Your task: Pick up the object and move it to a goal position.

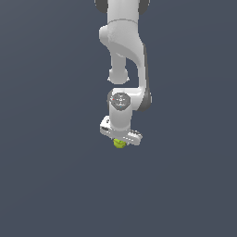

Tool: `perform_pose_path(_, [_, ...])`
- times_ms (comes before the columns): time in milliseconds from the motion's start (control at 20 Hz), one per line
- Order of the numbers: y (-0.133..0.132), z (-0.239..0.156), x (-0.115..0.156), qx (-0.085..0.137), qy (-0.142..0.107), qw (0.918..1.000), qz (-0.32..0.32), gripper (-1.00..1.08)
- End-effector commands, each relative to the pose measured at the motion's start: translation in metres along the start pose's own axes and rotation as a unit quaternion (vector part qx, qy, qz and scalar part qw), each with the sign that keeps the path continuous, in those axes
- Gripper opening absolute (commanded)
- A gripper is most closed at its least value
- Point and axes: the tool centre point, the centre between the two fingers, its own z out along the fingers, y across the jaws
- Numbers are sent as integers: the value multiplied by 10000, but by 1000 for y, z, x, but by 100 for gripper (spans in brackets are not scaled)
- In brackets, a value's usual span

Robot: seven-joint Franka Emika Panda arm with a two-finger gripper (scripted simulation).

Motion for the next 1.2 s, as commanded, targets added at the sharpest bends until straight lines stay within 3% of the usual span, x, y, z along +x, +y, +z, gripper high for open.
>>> perform_pose_path(0, [-1, -2, -1, 2, 2, 10000, -2, -100])
perform_pose_path(550, [-15, -37, -29, 2, 2, 10000, -2, -100])
perform_pose_path(1150, [-52, -126, -98, -4, 5, 10000, 1, -100])
